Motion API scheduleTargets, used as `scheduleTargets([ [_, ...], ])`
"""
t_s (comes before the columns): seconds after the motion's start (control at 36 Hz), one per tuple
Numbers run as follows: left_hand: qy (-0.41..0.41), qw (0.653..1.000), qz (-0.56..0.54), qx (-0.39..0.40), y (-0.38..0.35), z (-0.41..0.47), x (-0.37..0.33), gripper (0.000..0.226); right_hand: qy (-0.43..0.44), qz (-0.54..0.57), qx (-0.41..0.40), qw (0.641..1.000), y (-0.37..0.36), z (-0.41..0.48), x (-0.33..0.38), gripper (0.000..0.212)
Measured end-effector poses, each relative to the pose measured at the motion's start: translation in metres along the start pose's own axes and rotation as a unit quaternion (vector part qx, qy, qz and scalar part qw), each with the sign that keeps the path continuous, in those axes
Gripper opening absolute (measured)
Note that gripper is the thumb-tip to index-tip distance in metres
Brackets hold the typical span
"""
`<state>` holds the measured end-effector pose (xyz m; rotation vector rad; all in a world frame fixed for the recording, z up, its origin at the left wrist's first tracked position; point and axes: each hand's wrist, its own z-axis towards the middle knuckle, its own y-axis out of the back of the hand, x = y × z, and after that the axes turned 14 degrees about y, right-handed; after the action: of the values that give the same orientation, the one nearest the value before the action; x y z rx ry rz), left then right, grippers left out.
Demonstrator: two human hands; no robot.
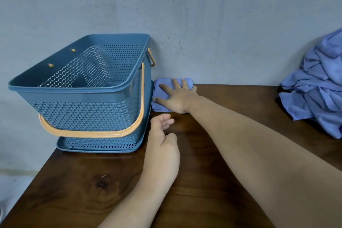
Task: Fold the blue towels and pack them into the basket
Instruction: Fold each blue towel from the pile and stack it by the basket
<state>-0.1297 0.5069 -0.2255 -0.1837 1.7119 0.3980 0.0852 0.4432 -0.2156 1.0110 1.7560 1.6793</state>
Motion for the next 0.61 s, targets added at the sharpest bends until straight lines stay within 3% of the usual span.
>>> scheduleTargets([
  [0.17,0.001,1.0,-0.001,0.004,0.0,0.003,0.002,0.057,0.01,0.013,-0.027,1.0,0.0,-0.003,0.0,0.093],
  [0.31,0.002,1.0,0.0,0.003,0.001,0.005,0.005,0.057,0.061,-0.024,-0.207,0.976,-0.005,-0.031,-0.005,0.063],
  [0.42,-0.007,1.0,0.02,0.011,0.002,0.006,0.006,0.056,0.062,-0.011,-0.28,0.958,-0.017,-0.087,-0.021,0.056],
  [0.61,-0.064,0.98,0.176,0.065,0.006,-0.005,0.008,0.047,0.009,0.045,-0.222,0.974,-0.026,-0.237,-0.07,0.05],
])
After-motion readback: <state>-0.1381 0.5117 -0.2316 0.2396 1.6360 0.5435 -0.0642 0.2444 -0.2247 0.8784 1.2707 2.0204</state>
